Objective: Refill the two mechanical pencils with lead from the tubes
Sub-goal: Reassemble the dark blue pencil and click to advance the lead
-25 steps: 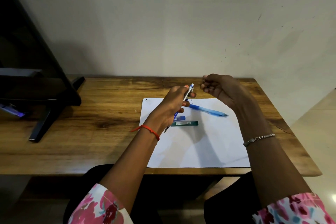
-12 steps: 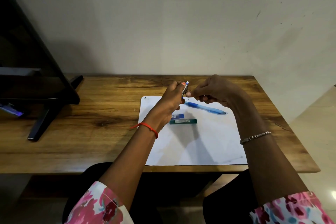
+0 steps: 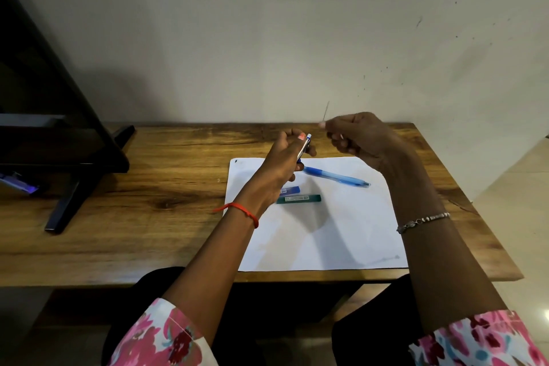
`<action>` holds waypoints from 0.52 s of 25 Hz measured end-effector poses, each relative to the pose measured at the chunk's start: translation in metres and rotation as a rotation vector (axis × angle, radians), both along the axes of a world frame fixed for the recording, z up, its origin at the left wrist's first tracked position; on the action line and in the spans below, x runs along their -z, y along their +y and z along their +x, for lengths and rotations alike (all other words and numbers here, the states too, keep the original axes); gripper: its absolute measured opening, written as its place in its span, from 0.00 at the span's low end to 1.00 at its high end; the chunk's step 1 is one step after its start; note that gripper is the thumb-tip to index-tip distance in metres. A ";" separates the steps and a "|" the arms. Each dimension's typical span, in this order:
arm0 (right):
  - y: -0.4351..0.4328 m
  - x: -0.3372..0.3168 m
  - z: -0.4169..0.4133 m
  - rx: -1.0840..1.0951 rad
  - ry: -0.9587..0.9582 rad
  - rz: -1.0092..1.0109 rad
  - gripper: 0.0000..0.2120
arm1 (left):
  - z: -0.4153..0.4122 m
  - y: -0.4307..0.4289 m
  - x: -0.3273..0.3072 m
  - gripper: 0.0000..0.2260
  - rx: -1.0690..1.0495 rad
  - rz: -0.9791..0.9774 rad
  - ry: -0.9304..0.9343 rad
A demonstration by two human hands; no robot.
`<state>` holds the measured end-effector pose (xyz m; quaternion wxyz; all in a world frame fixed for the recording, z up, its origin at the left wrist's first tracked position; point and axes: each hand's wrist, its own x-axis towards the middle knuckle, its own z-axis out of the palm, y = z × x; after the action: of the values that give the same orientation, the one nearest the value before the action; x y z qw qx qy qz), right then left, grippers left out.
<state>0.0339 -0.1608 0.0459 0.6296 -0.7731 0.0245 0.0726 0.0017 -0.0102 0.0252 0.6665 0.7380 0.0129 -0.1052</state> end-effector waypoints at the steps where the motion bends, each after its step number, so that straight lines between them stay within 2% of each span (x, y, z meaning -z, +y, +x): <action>1: -0.003 0.000 0.001 0.045 -0.054 0.089 0.06 | 0.000 0.000 0.001 0.04 0.011 -0.027 -0.010; 4: -0.004 0.001 0.002 0.057 -0.150 0.184 0.04 | 0.000 0.000 0.000 0.04 0.033 -0.124 -0.042; 13: 0.000 -0.006 -0.002 -0.037 -0.234 0.100 0.04 | 0.002 0.002 0.001 0.07 0.094 -0.247 -0.154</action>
<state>0.0318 -0.1606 0.0514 0.6645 -0.7442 -0.0671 -0.0050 0.0040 -0.0084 0.0247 0.7455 0.6560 -0.0859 -0.0800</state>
